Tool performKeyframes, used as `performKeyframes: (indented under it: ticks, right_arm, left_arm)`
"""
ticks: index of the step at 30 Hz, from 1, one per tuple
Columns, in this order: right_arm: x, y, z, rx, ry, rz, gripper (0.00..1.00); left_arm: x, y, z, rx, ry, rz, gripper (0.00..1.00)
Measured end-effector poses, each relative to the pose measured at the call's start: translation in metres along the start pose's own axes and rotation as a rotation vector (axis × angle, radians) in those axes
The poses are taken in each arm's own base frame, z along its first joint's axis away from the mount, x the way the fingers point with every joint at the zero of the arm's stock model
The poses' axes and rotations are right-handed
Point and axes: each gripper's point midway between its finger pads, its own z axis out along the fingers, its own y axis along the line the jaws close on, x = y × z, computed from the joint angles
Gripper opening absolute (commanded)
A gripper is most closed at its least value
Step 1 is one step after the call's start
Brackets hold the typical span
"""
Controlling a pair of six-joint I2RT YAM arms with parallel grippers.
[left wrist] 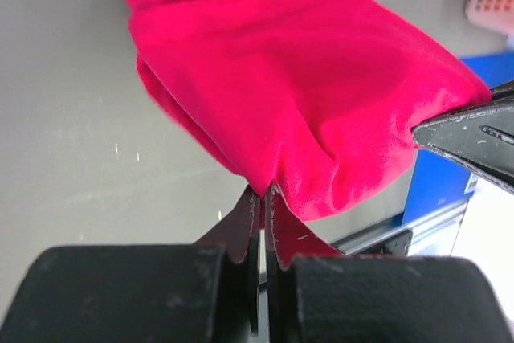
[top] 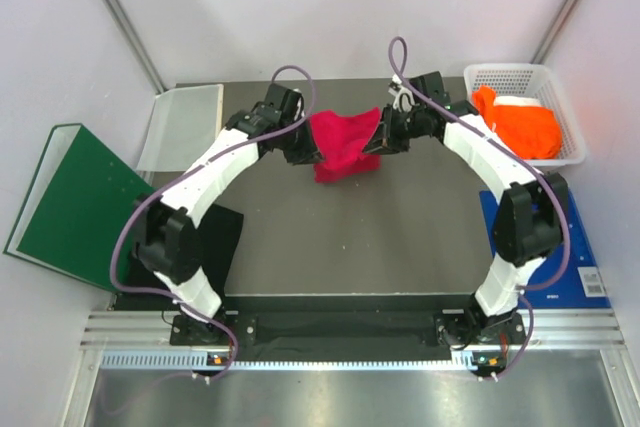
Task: Fold and stack the t-shirts
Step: Fold the long partially folded tshirt into a neat square
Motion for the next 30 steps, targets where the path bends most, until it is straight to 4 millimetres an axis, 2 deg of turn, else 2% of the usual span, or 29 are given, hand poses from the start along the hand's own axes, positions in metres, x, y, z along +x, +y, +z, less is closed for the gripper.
performKeyframes:
  ticks: [3, 10, 15, 19, 21, 22, 23, 24, 26, 28, 29, 30]
  right_arm:
    - [-0.019, -0.012, 0.013, 0.016, 0.0, -0.003, 0.01]
    - [-0.053, -0.053, 0.049, 0.053, 0.014, 0.026, 0.01]
    - [-0.08, -0.066, 0.063, 0.046, -0.017, 0.028, 0.01]
    - [-0.104, -0.075, 0.072, 0.028, -0.058, 0.032, 0.02]
    - [-0.115, -0.079, 0.079, 0.018, -0.08, 0.035, 0.02]
    - [-0.12, -0.082, 0.082, 0.015, -0.089, 0.042, 0.02]
    - [-0.126, -0.084, 0.085, 0.01, -0.101, 0.05, 0.04]
    - [-0.132, -0.086, 0.088, 0.006, -0.114, 0.053, 0.16]
    - [-0.145, -0.093, 0.097, -0.001, -0.143, 0.071, 0.41]
    - [-0.158, -0.1, 0.104, -0.002, -0.178, 0.081, 0.53]
    - [-0.165, -0.106, 0.107, 0.0, -0.204, 0.072, 0.65]
    - [-0.168, -0.107, 0.107, 0.006, -0.217, 0.076, 0.7]
  left_arm:
    - [-0.016, 0.003, 0.018, -0.014, -0.001, -0.013, 0.0]
    - [-0.065, 0.025, 0.06, -0.038, -0.017, -0.064, 0.0]
    - [-0.102, 0.032, 0.08, 0.003, -0.048, -0.086, 0.0]
    - [-0.129, 0.03, 0.097, 0.062, -0.061, -0.089, 0.02]
    - [-0.142, 0.029, 0.108, 0.087, -0.069, -0.086, 0.12]
    - [-0.148, 0.027, 0.113, 0.103, -0.074, -0.083, 0.24]
    - [-0.154, 0.026, 0.118, 0.118, -0.077, -0.082, 0.57]
    - [-0.159, 0.026, 0.124, 0.132, -0.077, -0.083, 0.68]
    - [-0.169, 0.027, 0.136, 0.152, -0.083, -0.092, 0.99]
    - [-0.171, 0.033, 0.145, 0.153, -0.081, -0.103, 0.99]
    - [-0.171, 0.039, 0.148, 0.146, -0.078, -0.115, 0.99]
    - [-0.17, 0.044, 0.15, 0.138, -0.074, -0.124, 0.99]
